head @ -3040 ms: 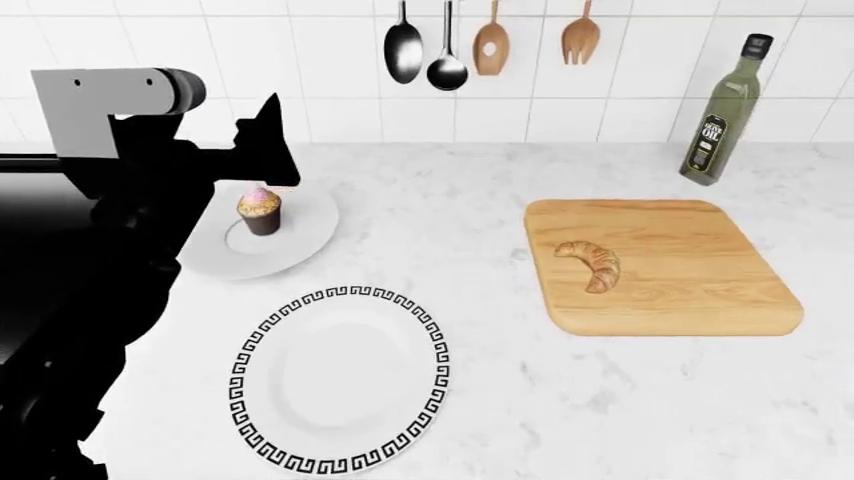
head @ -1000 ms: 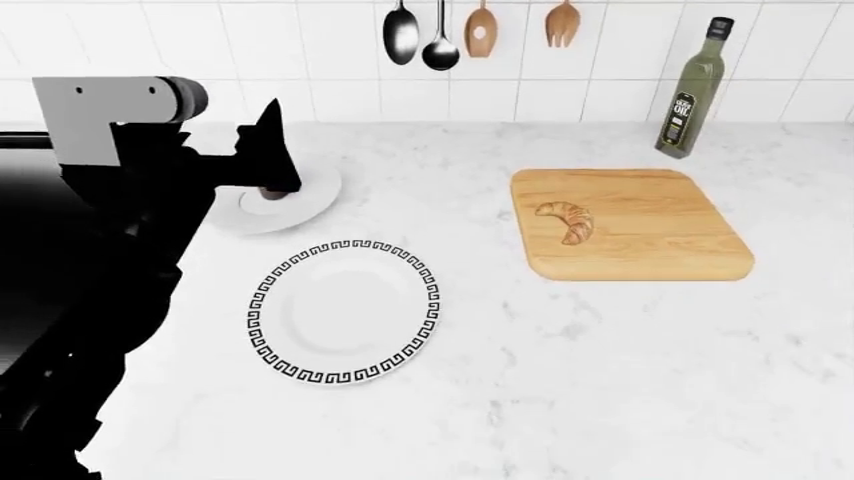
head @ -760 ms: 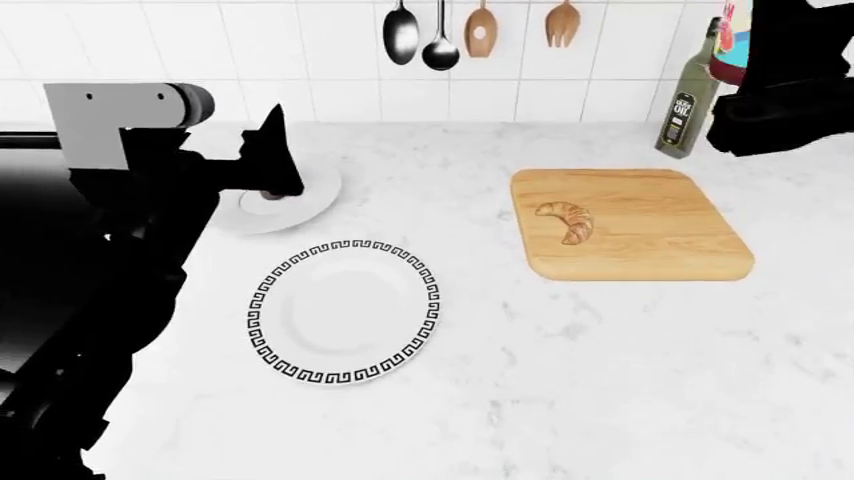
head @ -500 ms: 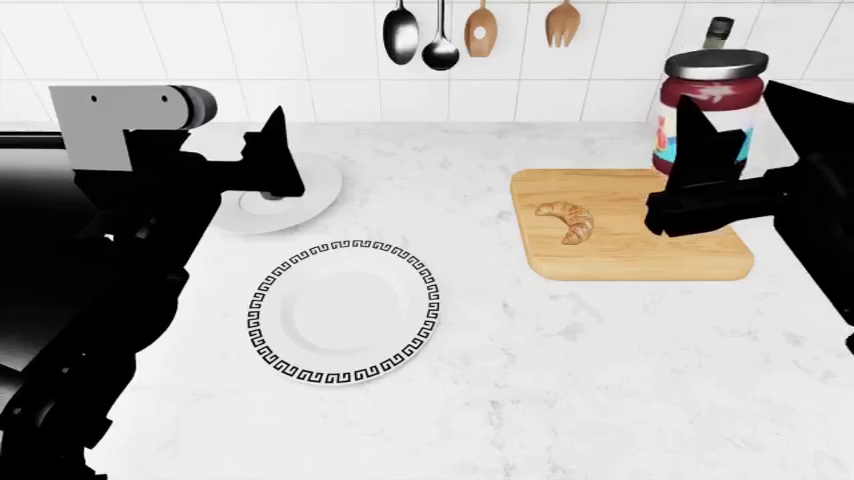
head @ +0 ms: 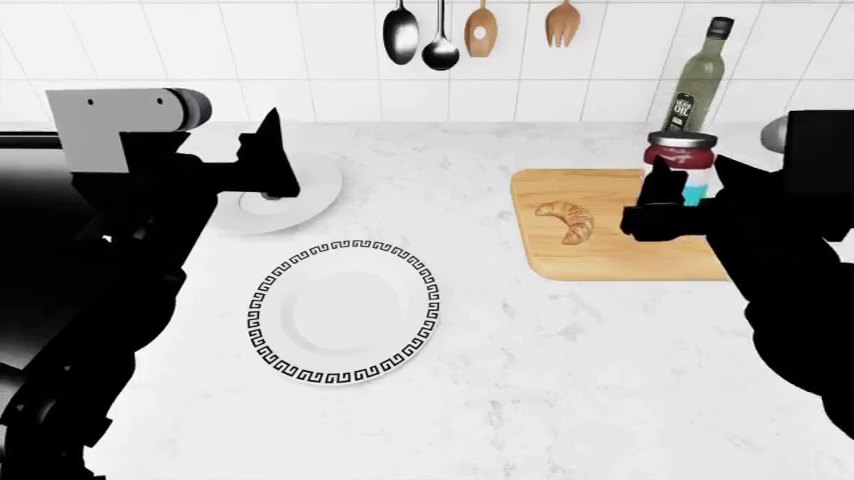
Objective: From the different types of pastries on the counter, select a croissant and place it on the cutting board. Then retrieve a jar of jam from the cabinet and place it alongside the croissant on the cutting board.
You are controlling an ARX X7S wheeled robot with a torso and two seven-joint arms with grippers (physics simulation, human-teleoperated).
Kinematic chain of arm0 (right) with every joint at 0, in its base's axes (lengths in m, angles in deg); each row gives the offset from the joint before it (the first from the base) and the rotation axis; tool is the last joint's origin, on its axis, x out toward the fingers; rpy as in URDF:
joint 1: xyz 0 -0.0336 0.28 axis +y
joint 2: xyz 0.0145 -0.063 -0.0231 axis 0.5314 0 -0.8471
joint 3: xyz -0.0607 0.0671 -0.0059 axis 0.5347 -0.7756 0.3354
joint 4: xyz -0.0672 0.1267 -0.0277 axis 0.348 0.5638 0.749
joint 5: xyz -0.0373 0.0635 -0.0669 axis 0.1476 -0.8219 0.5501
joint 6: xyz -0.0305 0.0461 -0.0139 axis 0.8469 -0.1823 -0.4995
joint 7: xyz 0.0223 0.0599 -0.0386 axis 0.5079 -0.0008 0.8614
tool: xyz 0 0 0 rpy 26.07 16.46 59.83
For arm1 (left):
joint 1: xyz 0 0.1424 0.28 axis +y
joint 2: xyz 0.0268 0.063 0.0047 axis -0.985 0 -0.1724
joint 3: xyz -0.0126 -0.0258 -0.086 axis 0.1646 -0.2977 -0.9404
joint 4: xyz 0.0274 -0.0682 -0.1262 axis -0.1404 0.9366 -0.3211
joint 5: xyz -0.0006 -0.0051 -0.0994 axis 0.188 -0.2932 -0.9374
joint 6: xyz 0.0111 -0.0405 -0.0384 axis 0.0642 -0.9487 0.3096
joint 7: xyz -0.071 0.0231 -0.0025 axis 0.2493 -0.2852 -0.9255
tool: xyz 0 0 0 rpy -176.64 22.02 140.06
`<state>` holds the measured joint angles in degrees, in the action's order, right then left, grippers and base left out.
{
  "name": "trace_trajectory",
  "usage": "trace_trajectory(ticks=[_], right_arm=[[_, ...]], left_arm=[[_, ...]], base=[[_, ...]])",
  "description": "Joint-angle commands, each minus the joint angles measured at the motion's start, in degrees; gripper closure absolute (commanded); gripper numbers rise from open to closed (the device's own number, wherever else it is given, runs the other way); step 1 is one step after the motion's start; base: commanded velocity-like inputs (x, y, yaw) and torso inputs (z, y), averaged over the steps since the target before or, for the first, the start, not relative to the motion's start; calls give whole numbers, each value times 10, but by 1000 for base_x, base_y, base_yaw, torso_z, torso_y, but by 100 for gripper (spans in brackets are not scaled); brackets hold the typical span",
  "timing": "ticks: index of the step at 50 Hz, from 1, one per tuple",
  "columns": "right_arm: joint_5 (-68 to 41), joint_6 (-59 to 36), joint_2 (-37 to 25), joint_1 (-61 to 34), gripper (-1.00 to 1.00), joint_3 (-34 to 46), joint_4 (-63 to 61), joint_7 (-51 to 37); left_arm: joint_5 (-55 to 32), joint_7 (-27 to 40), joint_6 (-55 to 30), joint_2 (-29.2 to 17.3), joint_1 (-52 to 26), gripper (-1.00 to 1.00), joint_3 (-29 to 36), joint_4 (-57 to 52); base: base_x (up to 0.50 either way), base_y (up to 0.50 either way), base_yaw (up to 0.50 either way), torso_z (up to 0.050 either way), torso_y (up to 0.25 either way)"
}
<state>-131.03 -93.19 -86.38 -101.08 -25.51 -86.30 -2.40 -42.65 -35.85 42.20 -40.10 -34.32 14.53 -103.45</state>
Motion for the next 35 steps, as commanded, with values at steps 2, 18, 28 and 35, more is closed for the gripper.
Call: trace_trajectory(ticks=[2, 18, 28, 35], right_arm=[[152, 148, 40, -6, 100, 84, 162, 89], [261, 305, 87, -38, 100, 134, 315, 105], [254, 300, 86, -23, 100, 138, 301, 108], [238, 281, 70, 0, 100, 124, 258, 98]], left_arm=[[2, -1, 7, -1, 2, -100, 2, 3], [7, -3, 16, -2, 5, -100, 9, 6], [6, -4, 17, -2, 4, -100, 11, 8], [5, -1, 27, -2, 7, -100, 5, 1]], base=[[0, 0, 0, 0, 0], [0, 0, 0, 0, 0], [0, 0, 0, 0, 0], [0, 0, 0, 0, 0]])
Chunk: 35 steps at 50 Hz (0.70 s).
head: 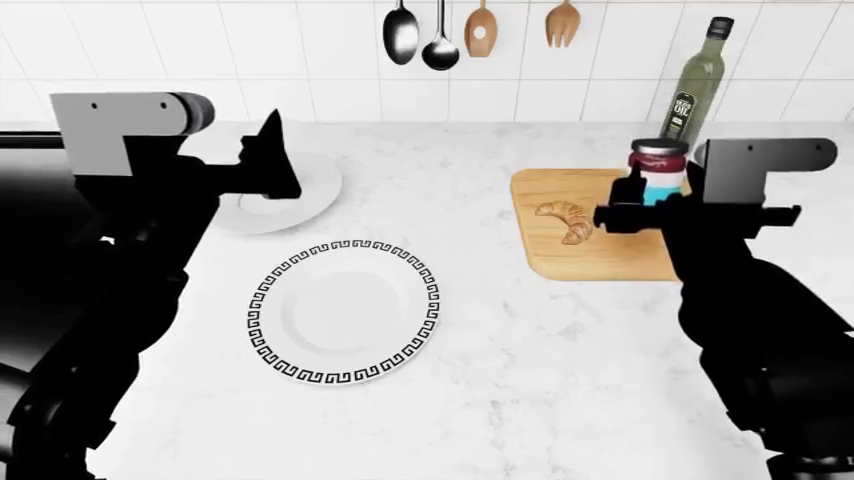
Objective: From the different types of pastries on the counter, select a croissant and place it on the cutting board. Then retrieve a jar of jam from the cabinet and place it alongside the croissant on the cutting board.
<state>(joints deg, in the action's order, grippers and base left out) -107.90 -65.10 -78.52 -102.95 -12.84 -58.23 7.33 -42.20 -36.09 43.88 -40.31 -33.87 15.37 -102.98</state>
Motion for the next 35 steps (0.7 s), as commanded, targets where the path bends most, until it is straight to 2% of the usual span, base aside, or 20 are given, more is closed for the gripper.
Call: trace_trajectory(ticks=[1, 4, 16, 30, 31, 35], right_arm=[[6, -2, -10, 21, 100, -4, -27, -1], [4, -7, -14, 23, 100, -7, -35, -5], [1, -10, -17, 32, 100, -9, -46, -11], [-27, -44, -37, 90, 100, -21, -125, -28], [-28, -44, -38, 93, -100, -21, -126, -28], [-31, -45, -39, 100, -100, -23, -133, -29]], left_arm=[[3, 2, 13, 0, 4, -100, -2, -4], [16, 6, 22, -1, 5, -100, 4, -6], [5, 7, 20, 0, 6, -100, -3, -3], [3, 7, 24, 0, 9, -100, -3, -4], [3, 7, 24, 0, 10, -100, -3, -5], [2, 8, 24, -1, 10, -100, -2, -5]], base=[[0, 0, 0, 0, -92], [0, 0, 0, 0, -250], [0, 0, 0, 0, 0], [0, 0, 0, 0, 0], [0, 0, 0, 0, 0], [0, 0, 0, 0, 0]])
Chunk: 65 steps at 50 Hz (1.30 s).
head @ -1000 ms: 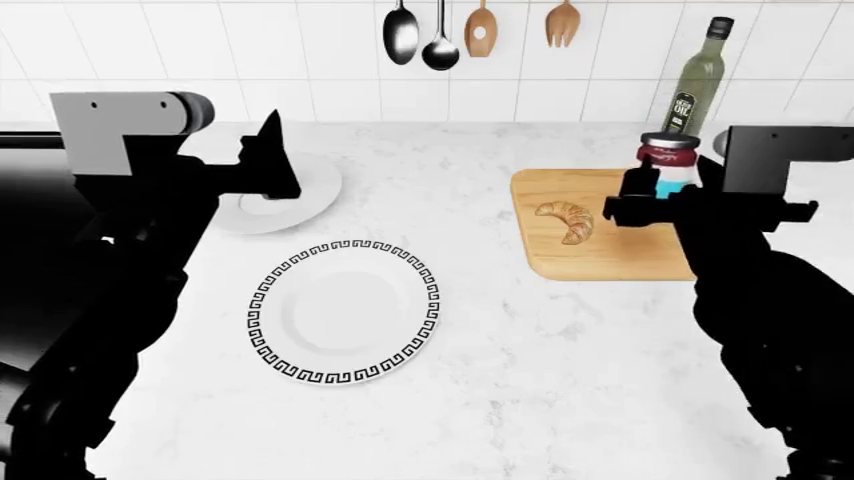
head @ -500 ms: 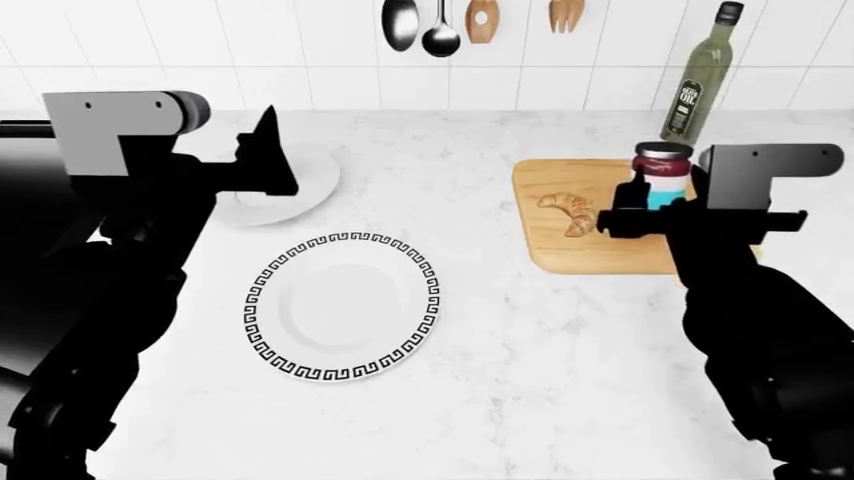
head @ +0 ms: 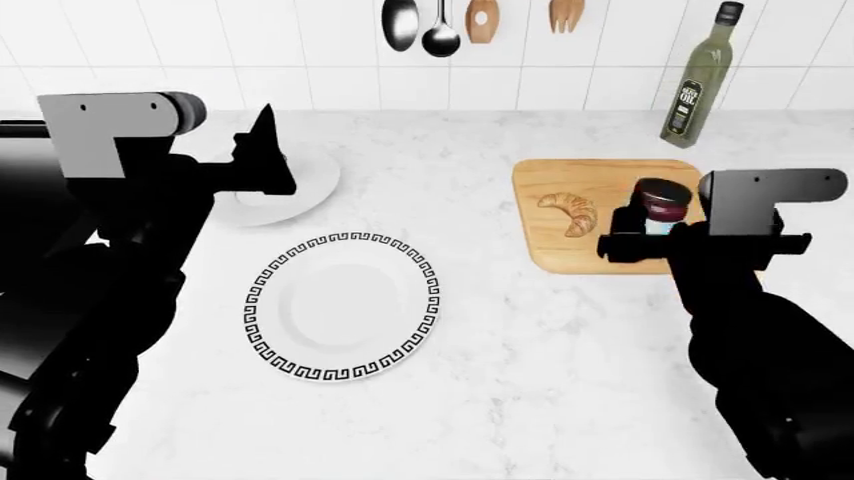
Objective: From the different types of pastries on the counter, select a croissant and place it on the cutting board. Then retrieve a jar of jam from the cabinet and place it alongside the croissant on the cutting board.
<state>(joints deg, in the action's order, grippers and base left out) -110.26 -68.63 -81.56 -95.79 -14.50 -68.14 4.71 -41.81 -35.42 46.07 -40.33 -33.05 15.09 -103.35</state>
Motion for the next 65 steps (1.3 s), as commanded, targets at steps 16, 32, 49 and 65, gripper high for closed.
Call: trace_trajectory(ticks=[16, 32, 49, 65], right_arm=[[-24, -37, -19, 31, -100, -10, -75, -12], [-124, -155, -62, -26, -100, -91, -279, -86], [-121, -142, -83, 18, -100, -122, -537, -174], [-69, 338, -489, -298, -100, 598, -561, -581]], left_arm=[[-5, 4, 0, -2, 0, -100, 2, -6], [-75, 33, -41, -13, -1, -100, -54, -67], [-224, 123, -70, -41, 88, -100, -196, -302], [-247, 119, 101, -37, 278, -100, -334, -452]], base=[[0, 0, 0, 0, 0], [0, 0, 0, 0, 0], [0, 0, 0, 0, 0], [0, 0, 0, 0, 0]])
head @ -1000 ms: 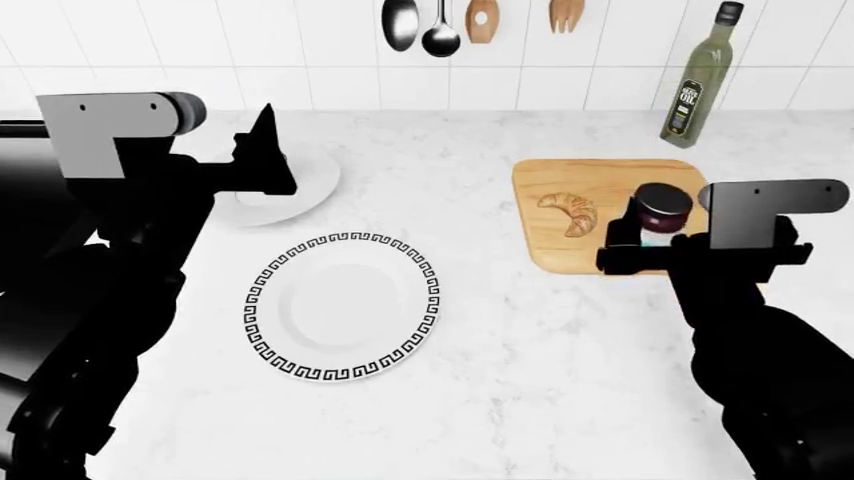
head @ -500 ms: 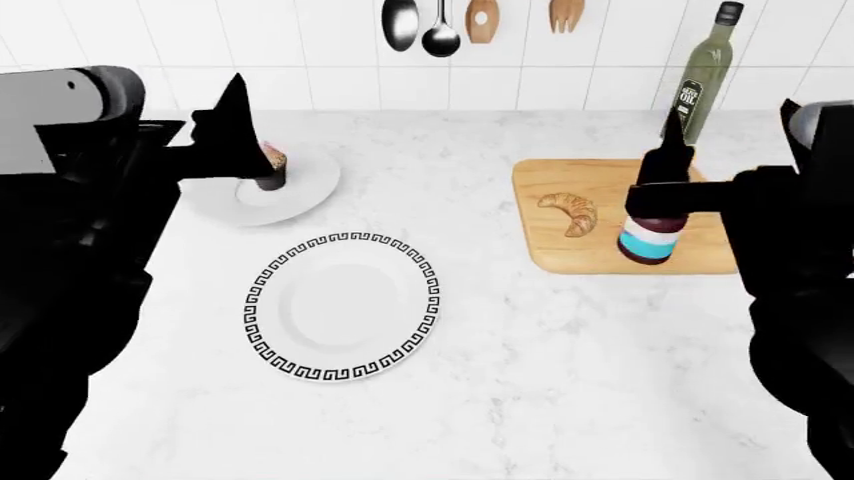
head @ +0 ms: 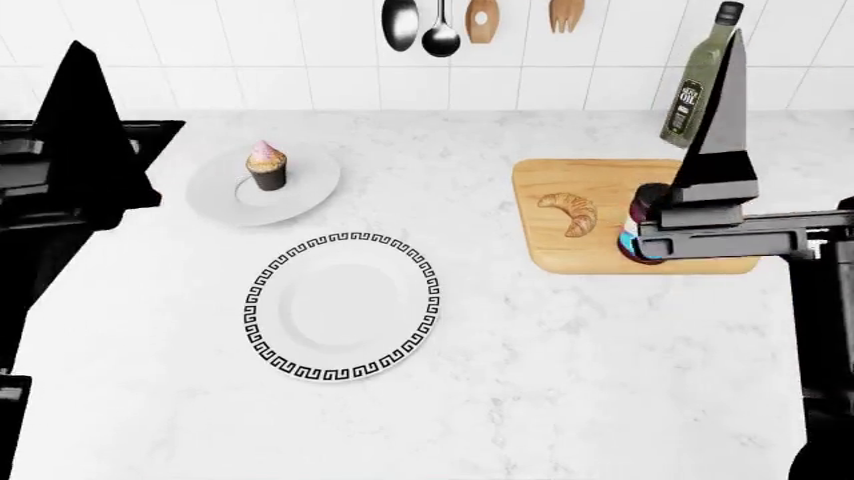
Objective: From the different types of pastries on the counter, select a croissant and place it on the cutting board. Then retrieve a jar of jam from the cabinet and place it alongside the croissant on the cutting board.
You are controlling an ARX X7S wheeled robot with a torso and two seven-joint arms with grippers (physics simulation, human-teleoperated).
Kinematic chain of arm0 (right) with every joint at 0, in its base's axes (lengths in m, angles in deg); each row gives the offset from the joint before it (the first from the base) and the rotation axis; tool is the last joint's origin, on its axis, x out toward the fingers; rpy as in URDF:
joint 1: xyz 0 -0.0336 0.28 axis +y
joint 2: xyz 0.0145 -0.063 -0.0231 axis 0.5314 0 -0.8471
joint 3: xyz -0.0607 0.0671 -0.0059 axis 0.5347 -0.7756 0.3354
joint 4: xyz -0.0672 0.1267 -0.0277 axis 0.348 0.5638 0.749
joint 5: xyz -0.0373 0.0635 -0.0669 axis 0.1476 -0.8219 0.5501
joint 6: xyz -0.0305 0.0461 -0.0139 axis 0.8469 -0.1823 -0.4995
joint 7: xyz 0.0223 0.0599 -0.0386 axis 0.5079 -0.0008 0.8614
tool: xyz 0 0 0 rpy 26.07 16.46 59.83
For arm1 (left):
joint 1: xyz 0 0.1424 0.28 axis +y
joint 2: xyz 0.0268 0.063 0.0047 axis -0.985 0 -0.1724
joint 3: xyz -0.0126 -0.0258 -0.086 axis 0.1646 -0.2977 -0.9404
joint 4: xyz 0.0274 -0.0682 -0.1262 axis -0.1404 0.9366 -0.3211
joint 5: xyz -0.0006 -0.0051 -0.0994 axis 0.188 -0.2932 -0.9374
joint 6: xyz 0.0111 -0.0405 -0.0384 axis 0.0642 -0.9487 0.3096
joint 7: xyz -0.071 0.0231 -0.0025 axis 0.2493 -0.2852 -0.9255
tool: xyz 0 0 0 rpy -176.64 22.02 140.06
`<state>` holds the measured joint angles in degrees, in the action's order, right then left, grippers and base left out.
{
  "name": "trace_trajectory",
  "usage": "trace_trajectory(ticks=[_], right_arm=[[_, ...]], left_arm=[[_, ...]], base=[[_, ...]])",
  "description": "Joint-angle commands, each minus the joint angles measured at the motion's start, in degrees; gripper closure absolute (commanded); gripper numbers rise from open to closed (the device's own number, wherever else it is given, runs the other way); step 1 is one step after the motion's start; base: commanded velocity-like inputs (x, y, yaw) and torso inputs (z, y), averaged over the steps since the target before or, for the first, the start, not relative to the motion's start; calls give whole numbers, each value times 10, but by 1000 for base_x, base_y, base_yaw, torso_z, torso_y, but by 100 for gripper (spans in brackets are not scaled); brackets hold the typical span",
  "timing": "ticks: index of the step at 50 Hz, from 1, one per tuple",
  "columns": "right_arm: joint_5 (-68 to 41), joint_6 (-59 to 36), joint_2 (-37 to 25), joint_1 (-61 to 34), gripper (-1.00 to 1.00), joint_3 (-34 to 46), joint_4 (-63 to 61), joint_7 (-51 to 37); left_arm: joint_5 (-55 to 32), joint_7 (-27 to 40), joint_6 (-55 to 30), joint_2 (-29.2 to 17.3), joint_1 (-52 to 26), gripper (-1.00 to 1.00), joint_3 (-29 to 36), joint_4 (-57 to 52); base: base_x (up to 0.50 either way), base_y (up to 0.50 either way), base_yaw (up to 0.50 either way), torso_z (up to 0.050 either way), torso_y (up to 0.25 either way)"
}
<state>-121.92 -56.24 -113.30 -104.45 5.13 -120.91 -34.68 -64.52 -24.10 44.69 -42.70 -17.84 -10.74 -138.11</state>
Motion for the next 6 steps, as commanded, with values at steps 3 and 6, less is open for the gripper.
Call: trace_trajectory(ticks=[3, 6], right_arm=[[77, 233, -170, -283, -100, 515, -34, -214], [115, 248, -163, -356, -100, 634, -34, -244]], left_arm=[[14, 49, 263, -92, 212, -100, -9, -105], [49, 60, 315, -112, 247, -100, 28, -103]], base=[[0, 0, 0, 0, 0], [0, 0, 0, 0, 0]])
